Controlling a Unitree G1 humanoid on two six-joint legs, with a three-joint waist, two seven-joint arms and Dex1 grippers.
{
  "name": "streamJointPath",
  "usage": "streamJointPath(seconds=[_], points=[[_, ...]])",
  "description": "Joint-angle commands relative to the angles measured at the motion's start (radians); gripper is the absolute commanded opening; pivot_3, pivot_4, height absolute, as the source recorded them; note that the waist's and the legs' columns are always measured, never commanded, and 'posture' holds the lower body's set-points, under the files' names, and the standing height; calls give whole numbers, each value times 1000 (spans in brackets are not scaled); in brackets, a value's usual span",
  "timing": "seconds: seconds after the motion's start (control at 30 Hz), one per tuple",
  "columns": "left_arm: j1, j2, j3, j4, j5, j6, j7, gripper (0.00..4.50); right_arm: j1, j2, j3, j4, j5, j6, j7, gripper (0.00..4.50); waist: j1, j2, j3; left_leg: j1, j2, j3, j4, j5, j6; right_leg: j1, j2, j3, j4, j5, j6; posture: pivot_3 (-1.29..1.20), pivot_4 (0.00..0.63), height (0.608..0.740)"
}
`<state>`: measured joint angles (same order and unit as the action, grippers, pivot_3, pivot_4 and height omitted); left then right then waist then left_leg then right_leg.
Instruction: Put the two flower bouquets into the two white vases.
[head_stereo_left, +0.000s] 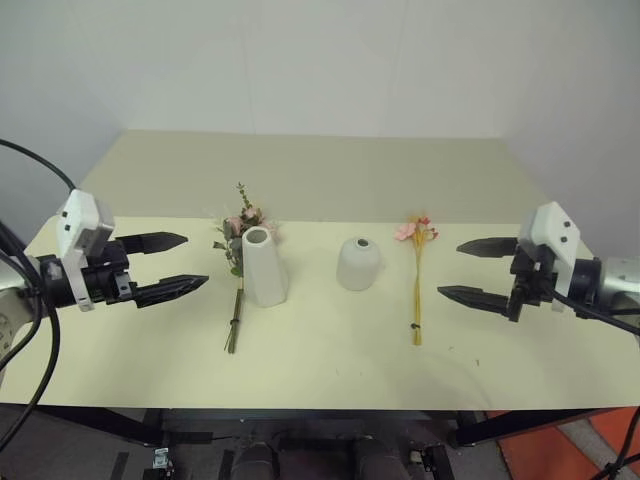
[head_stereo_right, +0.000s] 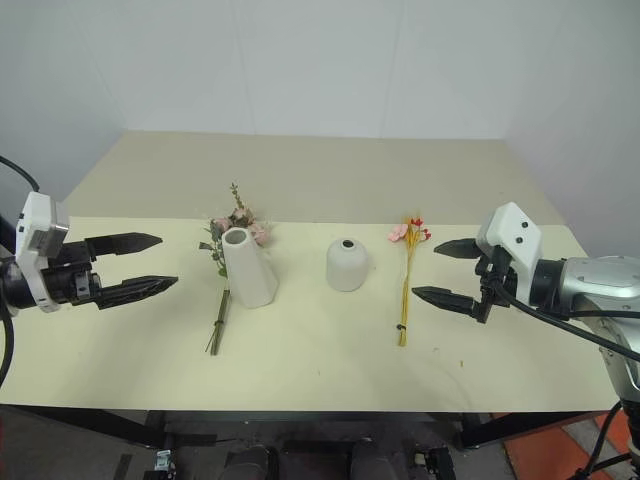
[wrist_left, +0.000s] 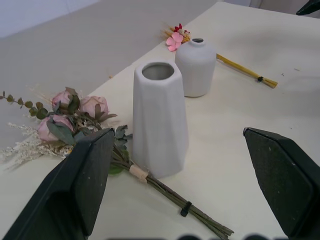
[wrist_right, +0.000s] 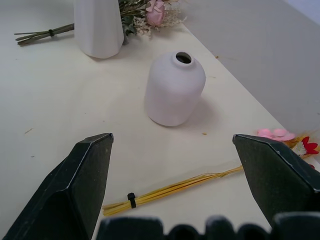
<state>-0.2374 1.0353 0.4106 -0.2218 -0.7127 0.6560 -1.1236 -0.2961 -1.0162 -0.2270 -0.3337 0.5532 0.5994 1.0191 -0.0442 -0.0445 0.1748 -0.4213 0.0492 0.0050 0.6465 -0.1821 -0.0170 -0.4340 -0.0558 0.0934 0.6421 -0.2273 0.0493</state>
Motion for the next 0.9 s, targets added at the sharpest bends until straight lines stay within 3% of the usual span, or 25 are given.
streamJointPath(seconds=[0.03, 0.27, 0.4, 0.5, 0.6, 0.8, 0.9], points=[[-35, 34, -11, -7, 6, 18, 12, 4481, -23, 5, -15, -12, -1, -11, -14, 4500, 0, 0, 0, 0, 0, 0, 0, 0, 0, 0, 0, 0, 0, 0, 0, 0, 150, 740], [-128, 67, -147, 12, 67, 114, 88, 4481, -60, 18, 10, -19, 5, -15, -17, 4500, 1, 0, 0, 0, 0, 0, 0, 0, 0, 0, 0, 0, 0, 1, 3, 0, 150, 740], [-148, 41, -155, 16, 66, 59, 57, 4481, -83, 15, 23, -7, 0, 5, -26, 4500, 0, 0, 0, 0, 0, 0, 0, 0, 0, 0, 0, 0, 0, 2, 3, 0, 150, 740], [-163, 20, -140, 26, 52, 25, 34, 4481, -140, -9, 89, 6, -10, 156, -82, 4500, -2, 0, 0, 0, 0, 0, 0, 0, 0, -1, 0, 0, 0, 2, 4, 0, 150, 740], [-208, 5, -155, 43, 41, -11, -15, 4481, -308, 20, 185, 55, 21, 455, -176, 4500, -5, 0, 0, -1, 0, 0, 0, 0, 0, -2, 0, 0, 1, 2, 3, 0, 150, 740], [-350, -28, -220, 108, 58, -61, -94, 4481, -695, 209, 368, 407, -93, 888, -375, 4500, -4, 0, 0, -1, 0, 0, 0, 0, 0, -2, 1, 1, 1, 4, 0, 0, 150, 740], [-364, -33, -239, 115, 62, -75, -128, 4481, -805, 281, 444, 593, -165, 933, -433, 4500, -3, 0, 0, -3, 0, 0, 0, 0, 0, -4, 1, 2, 1, 8, -2, 0, 150, 740]])
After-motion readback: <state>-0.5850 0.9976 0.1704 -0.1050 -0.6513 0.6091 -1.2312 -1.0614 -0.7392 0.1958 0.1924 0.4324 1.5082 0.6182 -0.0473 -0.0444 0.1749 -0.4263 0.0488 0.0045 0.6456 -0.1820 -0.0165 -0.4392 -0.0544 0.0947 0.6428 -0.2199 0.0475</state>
